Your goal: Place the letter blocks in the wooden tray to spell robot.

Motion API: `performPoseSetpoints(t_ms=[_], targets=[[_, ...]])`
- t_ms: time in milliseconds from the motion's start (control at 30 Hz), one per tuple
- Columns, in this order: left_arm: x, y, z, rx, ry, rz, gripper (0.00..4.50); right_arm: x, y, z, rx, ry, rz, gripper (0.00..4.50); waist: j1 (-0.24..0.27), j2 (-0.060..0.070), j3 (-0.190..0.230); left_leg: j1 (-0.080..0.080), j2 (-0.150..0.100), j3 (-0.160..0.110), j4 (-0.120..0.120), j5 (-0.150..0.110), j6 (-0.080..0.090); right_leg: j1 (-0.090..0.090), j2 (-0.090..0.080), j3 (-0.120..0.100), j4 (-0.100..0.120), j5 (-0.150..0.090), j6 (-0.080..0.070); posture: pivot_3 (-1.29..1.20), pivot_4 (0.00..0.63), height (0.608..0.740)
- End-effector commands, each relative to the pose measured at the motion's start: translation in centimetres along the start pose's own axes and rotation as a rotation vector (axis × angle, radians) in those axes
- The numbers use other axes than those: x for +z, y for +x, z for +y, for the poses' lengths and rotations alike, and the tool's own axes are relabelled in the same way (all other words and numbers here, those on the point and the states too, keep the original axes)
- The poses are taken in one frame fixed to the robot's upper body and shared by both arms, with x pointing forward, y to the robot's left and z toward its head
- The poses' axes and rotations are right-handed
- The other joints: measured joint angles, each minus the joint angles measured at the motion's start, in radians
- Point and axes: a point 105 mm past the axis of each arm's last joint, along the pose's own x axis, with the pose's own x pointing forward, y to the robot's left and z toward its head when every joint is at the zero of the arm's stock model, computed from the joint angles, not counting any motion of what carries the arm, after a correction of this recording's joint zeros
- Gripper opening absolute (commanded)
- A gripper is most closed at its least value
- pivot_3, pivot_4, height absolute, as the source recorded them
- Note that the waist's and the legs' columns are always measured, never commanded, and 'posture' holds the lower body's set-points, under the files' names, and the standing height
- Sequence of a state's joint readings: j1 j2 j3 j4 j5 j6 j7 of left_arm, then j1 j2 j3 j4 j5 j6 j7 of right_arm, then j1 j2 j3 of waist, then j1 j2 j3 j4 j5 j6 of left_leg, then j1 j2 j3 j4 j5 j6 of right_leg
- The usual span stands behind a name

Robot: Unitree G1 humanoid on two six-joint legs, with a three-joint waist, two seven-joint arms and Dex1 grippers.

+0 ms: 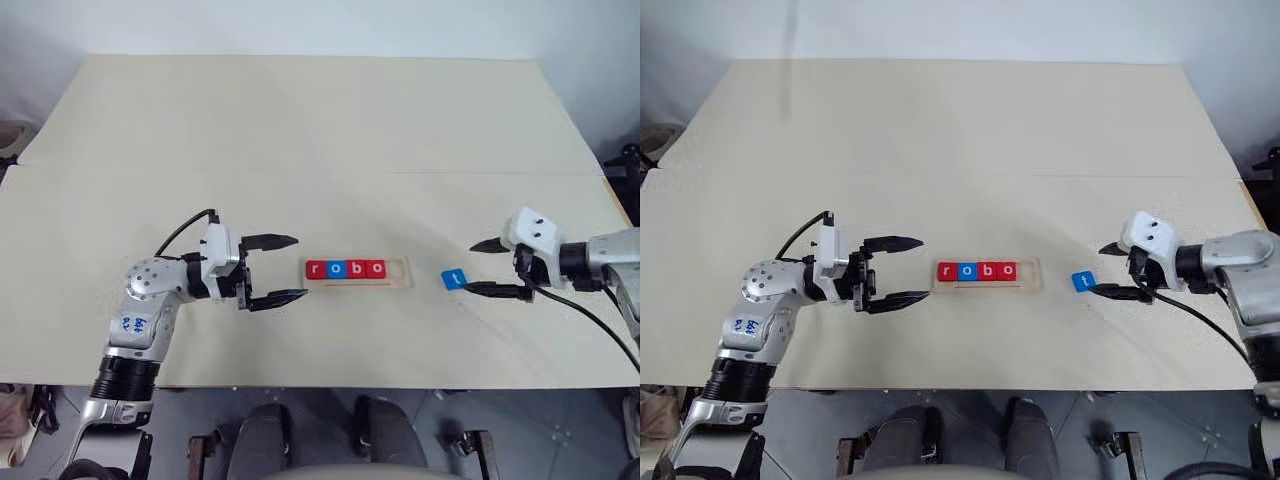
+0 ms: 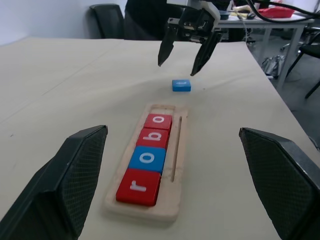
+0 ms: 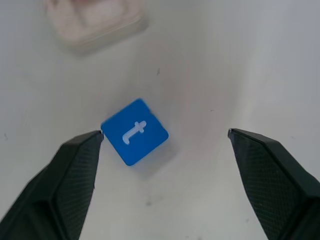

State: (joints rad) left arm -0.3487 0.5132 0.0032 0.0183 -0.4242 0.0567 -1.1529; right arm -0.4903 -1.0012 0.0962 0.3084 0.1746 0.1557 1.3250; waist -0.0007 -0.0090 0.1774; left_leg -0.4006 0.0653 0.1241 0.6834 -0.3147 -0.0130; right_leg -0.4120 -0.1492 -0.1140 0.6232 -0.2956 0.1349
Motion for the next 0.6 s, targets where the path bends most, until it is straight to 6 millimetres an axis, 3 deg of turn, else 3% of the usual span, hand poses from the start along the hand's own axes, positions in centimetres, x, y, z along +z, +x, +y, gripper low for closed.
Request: performPoseSetpoints(t_ms=[33, 133, 200, 433, 600], targets=[[1.1, -0.2, -0.1, 0.009, 0.038, -0.017, 4.50, 0.3, 0.4, -0.1, 0.061, -0.076, -0.015, 4.18, -0.001, 0.000, 0.000, 0.000, 0.000, 0.000, 0.000, 0.000, 0.000, 0.000, 0.000, 0.000, 0.000, 0.000, 0.000, 0.00, 0.150, 0.740], [1.3, -0.4, -0.2, 0.020, 0.042, -0.014, 4.50, 0.0, 1.0, -0.2, 0.087, -0.095, -0.006, 4.18, -0.002, 0.000, 0.000, 0.000, 0.000, 0.000, 0.000, 0.000, 0.000, 0.000, 0.000, 0.000, 0.000, 0.000, 0.000, 0.00, 0.150, 0.740], [1.3, -0.5, -0.2, 0.023, 0.044, -0.011, 4.50, -0.1, 1.4, -0.4, 0.087, -0.093, -0.005, 3.80, -0.001, 0.000, 0.000, 0.000, 0.000, 0.000, 0.000, 0.000, 0.000, 0.000, 0.000, 0.000, 0.001, 0.000, 0.000, 0.00, 0.150, 0.740], [1.5, -0.6, 0.1, 0.030, 0.055, -0.007, 4.50, 0.3, 1.6, -0.7, 0.105, -0.091, -0.022, 1.59, -0.001, 0.000, 0.000, 0.000, 0.000, 0.000, 0.001, 0.000, 0.000, 0.000, 0.000, 0.000, 0.001, 0.000, 0.000, 0.00, 0.150, 0.740], [1.4, -0.6, 0.2, 0.035, 0.056, -0.008, 4.50, 3.9, 1.6, -1.2, 0.110, -0.089, -0.107, 1.46, -0.003, 0.000, 0.000, 0.000, 0.000, 0.000, 0.001, 0.000, 0.000, 0.000, 0.000, 0.000, 0.002, 0.000, 0.000, 0.00, 0.150, 0.740]])
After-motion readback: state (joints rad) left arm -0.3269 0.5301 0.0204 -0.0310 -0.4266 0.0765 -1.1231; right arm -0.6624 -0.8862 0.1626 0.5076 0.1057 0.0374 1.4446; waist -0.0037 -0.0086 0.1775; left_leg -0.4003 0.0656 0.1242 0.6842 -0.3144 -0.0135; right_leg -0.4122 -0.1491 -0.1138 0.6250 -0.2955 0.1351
